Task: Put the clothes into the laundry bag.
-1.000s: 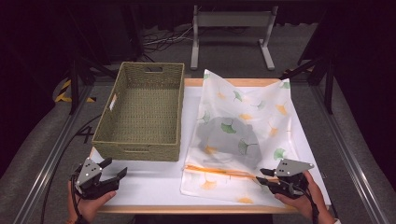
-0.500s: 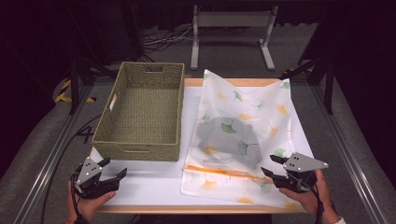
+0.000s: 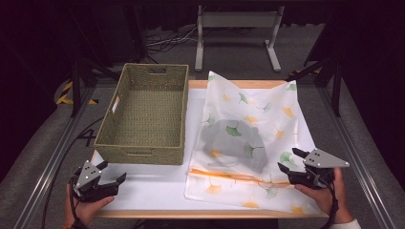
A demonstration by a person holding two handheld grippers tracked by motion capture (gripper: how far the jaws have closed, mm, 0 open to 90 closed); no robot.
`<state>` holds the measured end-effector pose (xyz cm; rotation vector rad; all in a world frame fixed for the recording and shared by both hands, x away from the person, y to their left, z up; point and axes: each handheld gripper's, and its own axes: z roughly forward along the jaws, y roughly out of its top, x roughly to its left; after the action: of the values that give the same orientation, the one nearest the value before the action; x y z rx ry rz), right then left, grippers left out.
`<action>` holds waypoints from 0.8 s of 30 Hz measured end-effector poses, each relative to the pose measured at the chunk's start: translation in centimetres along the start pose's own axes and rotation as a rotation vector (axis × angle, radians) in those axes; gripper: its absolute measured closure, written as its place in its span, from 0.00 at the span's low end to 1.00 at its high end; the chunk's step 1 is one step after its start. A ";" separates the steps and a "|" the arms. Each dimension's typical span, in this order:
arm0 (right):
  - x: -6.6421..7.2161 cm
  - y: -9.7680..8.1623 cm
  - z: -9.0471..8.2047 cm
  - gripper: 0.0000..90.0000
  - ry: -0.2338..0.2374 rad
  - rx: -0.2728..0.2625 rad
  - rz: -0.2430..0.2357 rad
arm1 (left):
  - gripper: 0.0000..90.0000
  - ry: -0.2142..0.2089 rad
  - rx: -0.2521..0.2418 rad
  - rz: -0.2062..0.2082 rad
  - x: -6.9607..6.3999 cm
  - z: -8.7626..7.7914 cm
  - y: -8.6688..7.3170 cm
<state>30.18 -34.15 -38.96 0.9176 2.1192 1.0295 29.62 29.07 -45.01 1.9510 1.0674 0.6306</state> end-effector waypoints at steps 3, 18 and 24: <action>-0.7 -0.8 -0.1 0.30 -0.019 0.005 0.021 | 0.19 0.005 -0.019 -0.002 0.4 -0.2 -0.2; -2.4 -5.1 -0.1 0.21 -0.052 -0.056 0.155 | 0.13 0.005 -0.057 -0.021 1.1 -0.3 -0.8; -2.3 -6.2 0.3 0.20 -0.070 -0.056 0.174 | 0.10 0.001 -0.039 -0.003 0.6 0.0 -0.6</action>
<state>29.75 -38.73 -43.76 1.1099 1.9702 1.1201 29.64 29.80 -45.51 1.9156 1.0511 0.6460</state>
